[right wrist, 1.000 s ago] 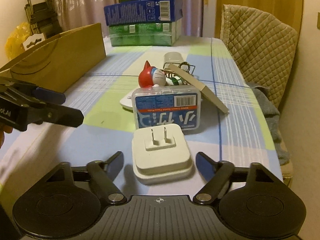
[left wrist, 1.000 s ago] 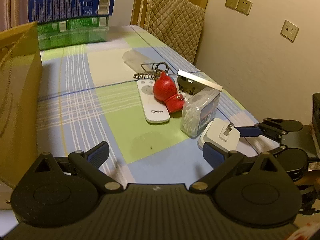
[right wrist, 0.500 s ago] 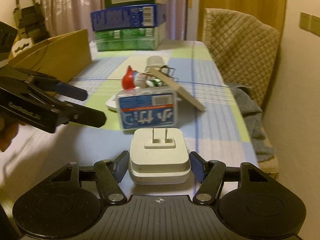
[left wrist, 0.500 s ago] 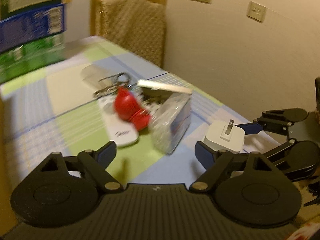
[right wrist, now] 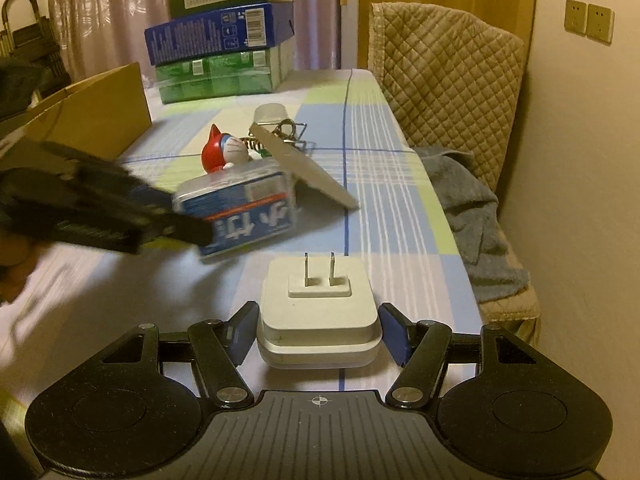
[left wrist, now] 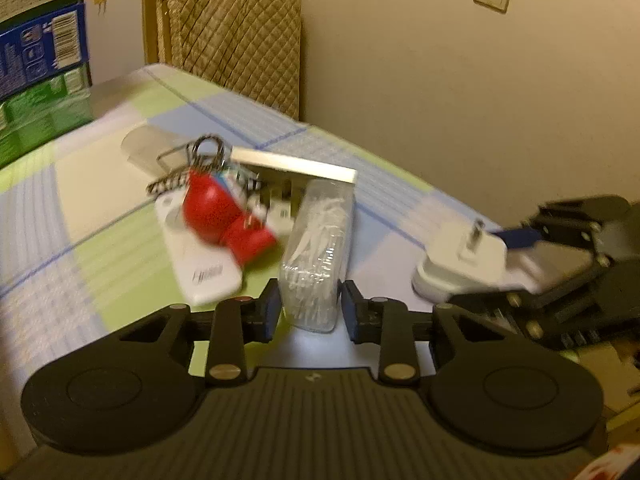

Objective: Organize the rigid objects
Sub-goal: 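Lift the floss box with the left gripper while the right gripper lifts the charger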

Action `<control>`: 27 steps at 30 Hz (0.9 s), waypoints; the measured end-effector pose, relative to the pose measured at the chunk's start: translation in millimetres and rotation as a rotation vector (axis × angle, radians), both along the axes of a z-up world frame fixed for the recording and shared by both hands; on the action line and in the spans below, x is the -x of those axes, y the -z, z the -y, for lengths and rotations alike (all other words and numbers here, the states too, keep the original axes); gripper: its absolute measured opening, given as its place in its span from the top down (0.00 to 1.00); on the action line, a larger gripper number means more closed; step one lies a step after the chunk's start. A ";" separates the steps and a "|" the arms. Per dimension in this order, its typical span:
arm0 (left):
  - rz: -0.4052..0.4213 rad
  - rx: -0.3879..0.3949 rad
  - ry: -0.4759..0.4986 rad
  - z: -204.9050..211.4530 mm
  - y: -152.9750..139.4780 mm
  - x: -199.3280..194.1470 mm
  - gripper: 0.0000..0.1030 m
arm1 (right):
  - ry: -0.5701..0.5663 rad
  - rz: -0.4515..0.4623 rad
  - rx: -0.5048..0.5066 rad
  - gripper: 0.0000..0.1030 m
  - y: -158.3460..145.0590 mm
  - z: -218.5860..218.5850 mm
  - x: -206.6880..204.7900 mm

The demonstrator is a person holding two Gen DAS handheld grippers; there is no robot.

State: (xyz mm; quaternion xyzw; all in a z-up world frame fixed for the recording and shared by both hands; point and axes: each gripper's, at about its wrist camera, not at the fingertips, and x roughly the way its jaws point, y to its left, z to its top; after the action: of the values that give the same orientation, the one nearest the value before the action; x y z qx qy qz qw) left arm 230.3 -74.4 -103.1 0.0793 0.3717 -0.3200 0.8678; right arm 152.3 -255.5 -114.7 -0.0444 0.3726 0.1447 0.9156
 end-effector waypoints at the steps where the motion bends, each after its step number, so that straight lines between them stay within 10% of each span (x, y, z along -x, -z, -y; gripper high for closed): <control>1: -0.013 -0.003 -0.010 -3.8 -1.3 6.3 0.75 | 0.002 -0.003 -0.003 0.40 0.2 -0.5 0.7; 7: -0.104 0.023 -0.070 -35.1 -6.1 38.3 0.76 | 0.004 -0.013 -0.027 0.40 0.2 -6.4 7.2; 16: 0.109 -0.010 -0.071 -35.2 -24.4 54.1 0.59 | 0.027 -0.010 -0.040 0.40 -4.9 -11.7 9.8; 27: 0.063 0.000 -0.168 -29.9 -16.9 26.8 0.59 | 0.045 -0.014 -0.043 0.40 -6.6 -8.9 11.5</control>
State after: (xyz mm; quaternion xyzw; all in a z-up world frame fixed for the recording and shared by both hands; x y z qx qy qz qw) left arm 203.5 -44.5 -86.2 0.0578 0.3496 -0.2437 0.9028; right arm 140.8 -246.6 -108.1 -0.0151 0.3765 0.1322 0.9168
